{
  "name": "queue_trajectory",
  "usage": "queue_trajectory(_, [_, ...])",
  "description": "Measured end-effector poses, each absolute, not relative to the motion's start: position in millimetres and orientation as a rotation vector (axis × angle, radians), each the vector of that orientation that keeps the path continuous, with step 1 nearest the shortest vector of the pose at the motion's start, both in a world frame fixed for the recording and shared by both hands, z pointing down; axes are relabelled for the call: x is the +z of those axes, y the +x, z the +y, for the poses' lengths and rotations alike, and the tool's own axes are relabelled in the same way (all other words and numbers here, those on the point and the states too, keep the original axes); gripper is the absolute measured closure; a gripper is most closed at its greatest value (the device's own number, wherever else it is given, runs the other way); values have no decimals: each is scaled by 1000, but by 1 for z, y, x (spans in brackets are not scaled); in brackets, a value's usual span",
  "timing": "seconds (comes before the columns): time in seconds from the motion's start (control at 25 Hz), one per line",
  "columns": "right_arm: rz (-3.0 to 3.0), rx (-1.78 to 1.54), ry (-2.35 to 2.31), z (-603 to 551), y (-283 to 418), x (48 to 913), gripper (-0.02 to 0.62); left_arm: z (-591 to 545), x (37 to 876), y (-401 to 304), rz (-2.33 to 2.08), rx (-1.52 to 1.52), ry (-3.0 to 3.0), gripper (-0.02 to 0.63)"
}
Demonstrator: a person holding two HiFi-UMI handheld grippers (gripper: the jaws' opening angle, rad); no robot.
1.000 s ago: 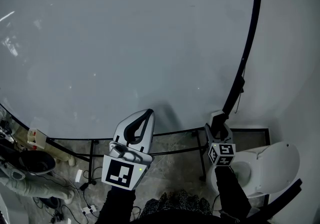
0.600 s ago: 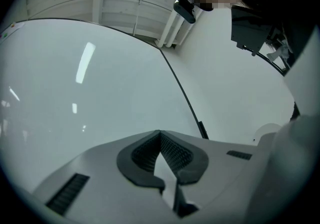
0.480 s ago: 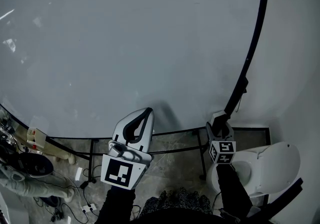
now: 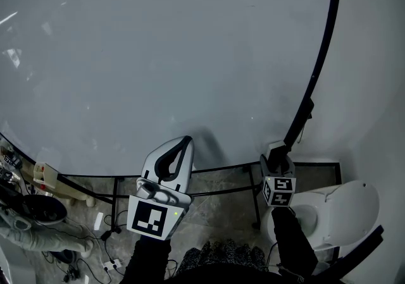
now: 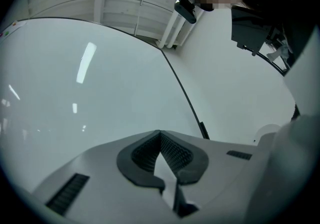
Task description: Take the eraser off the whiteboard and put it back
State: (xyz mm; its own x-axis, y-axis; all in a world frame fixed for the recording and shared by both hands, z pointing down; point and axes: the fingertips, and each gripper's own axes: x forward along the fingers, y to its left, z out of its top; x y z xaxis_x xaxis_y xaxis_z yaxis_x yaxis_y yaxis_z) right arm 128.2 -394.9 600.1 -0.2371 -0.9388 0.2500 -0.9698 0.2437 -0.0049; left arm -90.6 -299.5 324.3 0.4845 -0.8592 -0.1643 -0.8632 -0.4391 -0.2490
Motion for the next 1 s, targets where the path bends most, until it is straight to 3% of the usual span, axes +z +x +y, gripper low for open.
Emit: queue_trajectory(1.0, [-2322, 301, 1728, -380, 129, 608, 318, -297, 322, -90, 1411, 67, -2491, 600])
